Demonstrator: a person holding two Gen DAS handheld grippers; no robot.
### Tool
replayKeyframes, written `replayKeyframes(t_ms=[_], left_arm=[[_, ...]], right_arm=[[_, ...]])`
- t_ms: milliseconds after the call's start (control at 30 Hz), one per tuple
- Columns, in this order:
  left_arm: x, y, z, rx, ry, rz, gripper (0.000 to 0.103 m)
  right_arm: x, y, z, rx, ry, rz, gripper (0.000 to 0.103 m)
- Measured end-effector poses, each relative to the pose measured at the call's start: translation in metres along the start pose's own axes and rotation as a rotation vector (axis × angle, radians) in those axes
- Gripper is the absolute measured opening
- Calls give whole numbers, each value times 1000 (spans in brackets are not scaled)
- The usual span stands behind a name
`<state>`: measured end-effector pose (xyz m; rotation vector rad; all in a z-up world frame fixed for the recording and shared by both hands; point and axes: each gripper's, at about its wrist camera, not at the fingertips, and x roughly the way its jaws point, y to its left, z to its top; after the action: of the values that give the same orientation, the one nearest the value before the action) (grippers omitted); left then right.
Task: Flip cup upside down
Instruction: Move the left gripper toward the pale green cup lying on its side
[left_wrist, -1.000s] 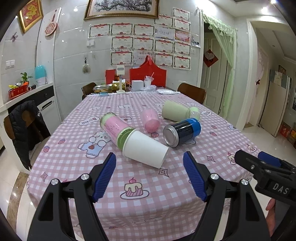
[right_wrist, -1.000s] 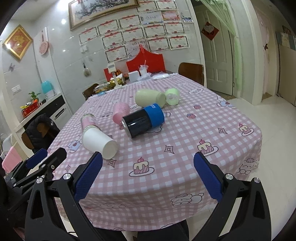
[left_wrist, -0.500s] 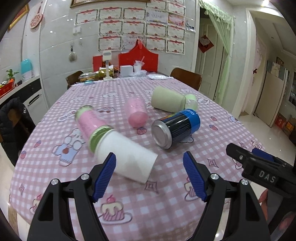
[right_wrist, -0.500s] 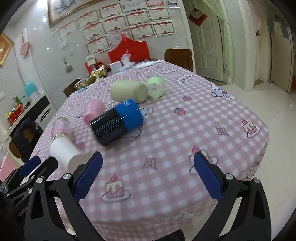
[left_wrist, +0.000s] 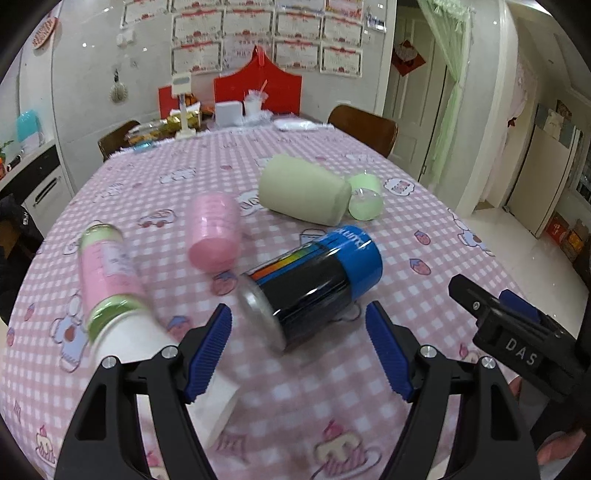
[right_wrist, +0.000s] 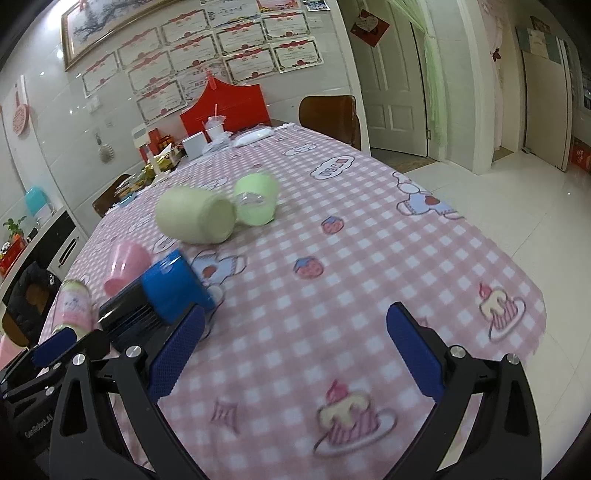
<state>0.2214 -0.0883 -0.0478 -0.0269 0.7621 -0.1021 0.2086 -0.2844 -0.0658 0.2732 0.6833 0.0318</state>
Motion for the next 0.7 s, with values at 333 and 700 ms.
replayKeyframes(t_ms=[333, 700], left_arm=[[31, -23, 53, -87, 41, 13, 74], [81, -24, 106, -320, 177, 33, 74]], right_arm=[[29, -20, 61, -90, -27, 28, 95], [96, 1, 147, -293, 101, 159, 95]])
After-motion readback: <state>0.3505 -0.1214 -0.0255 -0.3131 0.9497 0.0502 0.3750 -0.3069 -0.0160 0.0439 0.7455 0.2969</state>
